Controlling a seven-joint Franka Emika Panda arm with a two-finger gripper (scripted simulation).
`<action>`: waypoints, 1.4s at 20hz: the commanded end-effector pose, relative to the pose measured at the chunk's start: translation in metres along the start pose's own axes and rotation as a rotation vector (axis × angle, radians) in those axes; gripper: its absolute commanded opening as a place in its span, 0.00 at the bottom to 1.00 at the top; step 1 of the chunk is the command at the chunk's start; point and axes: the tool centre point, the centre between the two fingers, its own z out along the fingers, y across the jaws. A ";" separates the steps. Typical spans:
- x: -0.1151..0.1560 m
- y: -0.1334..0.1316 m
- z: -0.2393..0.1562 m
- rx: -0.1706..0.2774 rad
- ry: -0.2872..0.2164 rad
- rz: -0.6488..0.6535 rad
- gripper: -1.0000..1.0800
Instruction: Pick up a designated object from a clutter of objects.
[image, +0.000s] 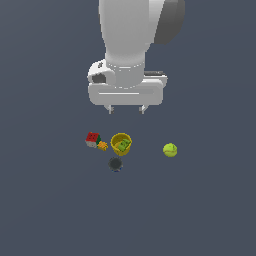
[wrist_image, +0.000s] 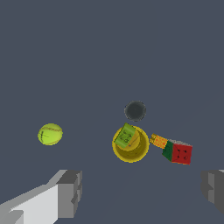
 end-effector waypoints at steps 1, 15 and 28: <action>0.000 0.000 0.000 0.000 0.000 0.000 0.96; 0.000 -0.028 -0.005 0.014 0.022 -0.026 0.96; 0.003 -0.016 0.049 0.012 0.014 0.139 0.96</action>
